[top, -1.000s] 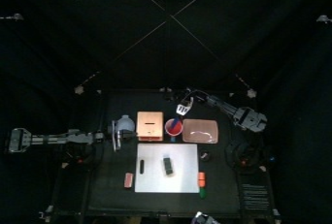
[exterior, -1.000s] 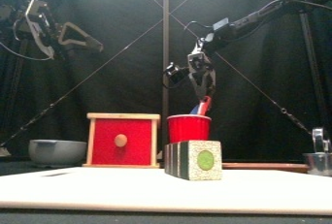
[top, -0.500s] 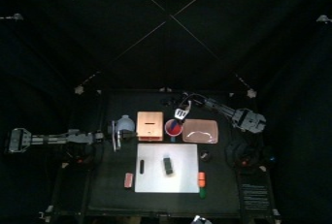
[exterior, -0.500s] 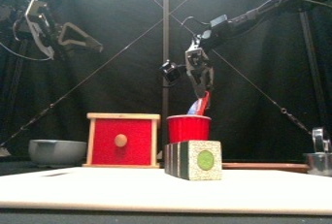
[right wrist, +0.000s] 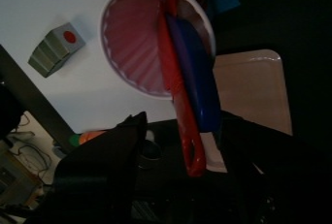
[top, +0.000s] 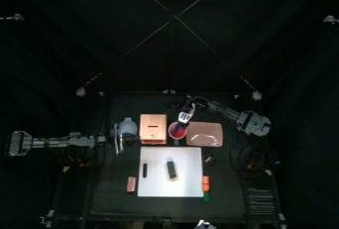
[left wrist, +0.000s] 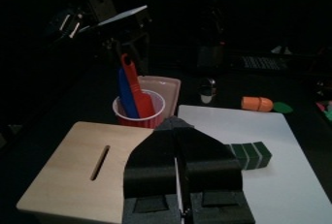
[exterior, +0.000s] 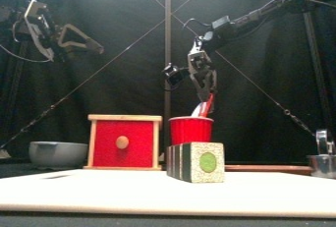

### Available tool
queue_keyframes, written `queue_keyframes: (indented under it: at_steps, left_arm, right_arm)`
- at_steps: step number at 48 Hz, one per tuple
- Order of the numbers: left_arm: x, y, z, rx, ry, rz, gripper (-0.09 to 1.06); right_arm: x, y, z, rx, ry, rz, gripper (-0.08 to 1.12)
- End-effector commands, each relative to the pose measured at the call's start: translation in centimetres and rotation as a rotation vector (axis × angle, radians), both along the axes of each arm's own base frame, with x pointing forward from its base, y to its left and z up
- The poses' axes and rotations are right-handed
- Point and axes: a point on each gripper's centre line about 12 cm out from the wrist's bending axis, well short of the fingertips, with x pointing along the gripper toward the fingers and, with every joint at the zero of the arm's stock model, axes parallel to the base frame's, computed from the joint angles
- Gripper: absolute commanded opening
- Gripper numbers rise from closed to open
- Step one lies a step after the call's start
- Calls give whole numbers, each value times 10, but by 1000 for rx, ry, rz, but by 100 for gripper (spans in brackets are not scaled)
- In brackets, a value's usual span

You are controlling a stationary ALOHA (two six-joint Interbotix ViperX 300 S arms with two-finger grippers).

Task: Place sushi on board then cut the sushi with the knife then place the pieces on the plate
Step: Pick knife at handle with right hand

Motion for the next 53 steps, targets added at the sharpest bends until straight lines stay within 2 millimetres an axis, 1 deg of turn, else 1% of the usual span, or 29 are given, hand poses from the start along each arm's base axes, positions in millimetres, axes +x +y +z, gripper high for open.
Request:
queue_keyframes:
  at_steps: [1, 14, 19, 25, 30, 53]
  left_arm:
    - [2, 1, 6, 4, -20, 5, 0]
    - [2, 2, 6, 7, -19, 7, 0]
    - [2, 2, 6, 7, -19, 7, 0]
    - [2, 3, 6, 5, -19, 10, 0]
    - [2, 3, 6, 5, -19, 12, 0]
    - [1, 3, 4, 4, -15, 12, 0]
  right_arm:
    - [0, 1, 12, -22, -25, 5, 87]
    - [1, -1, 12, -32, -23, 5, 84]
    - [1, -1, 12, -32, -23, 5, 79]
    - [2, -1, 12, -23, -27, 2, 70]
    - [2, -1, 12, -14, -32, 0, 67]
    - [2, -1, 10, -3, -24, -4, 65]
